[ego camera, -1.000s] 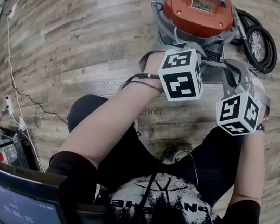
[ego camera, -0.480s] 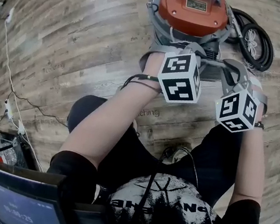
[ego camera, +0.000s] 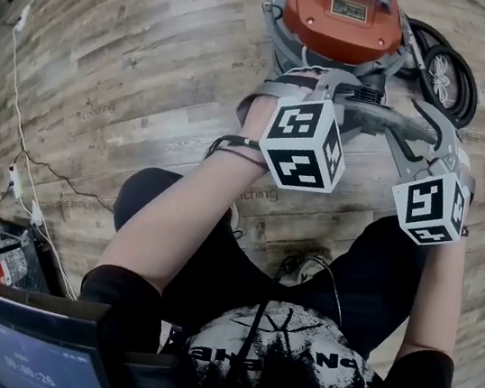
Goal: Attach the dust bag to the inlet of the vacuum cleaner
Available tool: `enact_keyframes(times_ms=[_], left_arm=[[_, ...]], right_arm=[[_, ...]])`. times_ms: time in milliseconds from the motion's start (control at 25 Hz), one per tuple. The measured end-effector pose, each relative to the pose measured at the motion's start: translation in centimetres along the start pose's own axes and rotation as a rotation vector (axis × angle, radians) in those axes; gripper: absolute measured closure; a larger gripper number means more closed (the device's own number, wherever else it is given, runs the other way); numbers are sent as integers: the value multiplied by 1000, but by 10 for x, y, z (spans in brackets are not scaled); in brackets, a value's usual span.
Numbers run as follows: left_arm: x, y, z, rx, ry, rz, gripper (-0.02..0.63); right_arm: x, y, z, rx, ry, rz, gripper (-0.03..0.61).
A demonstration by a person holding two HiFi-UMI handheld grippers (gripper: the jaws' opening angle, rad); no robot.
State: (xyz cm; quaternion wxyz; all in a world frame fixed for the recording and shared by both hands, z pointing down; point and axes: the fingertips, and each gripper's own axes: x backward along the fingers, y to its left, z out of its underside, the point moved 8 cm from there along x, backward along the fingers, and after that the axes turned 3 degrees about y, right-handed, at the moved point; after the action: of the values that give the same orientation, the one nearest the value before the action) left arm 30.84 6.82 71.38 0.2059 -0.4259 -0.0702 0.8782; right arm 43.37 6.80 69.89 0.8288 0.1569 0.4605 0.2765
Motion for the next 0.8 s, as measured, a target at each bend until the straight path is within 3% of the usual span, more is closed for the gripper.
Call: enact_keyframes(times_ms=[80, 200, 280, 640, 720, 800], left_arm=[[12, 3, -2, 20, -60, -32, 380], [36, 6, -7, 27, -181, -115, 608], [47, 8, -6, 58, -225, -137, 611], [85, 25, 24, 213, -296, -136, 612], [90, 29, 34, 235, -311, -139, 612], [92, 34, 48, 248, -314, -129, 612]], right_arm=[[8, -3, -4, -42, -49, 4, 352], [17, -6, -12, -102, -167, 7, 503], [20, -7, -16, -111, -231, 8, 572], [5, -4, -48, 44, -292, -46, 574], [-1, -2, -50, 2, -306, -66, 574], [-12, 0, -58, -177, -380, -79, 574]])
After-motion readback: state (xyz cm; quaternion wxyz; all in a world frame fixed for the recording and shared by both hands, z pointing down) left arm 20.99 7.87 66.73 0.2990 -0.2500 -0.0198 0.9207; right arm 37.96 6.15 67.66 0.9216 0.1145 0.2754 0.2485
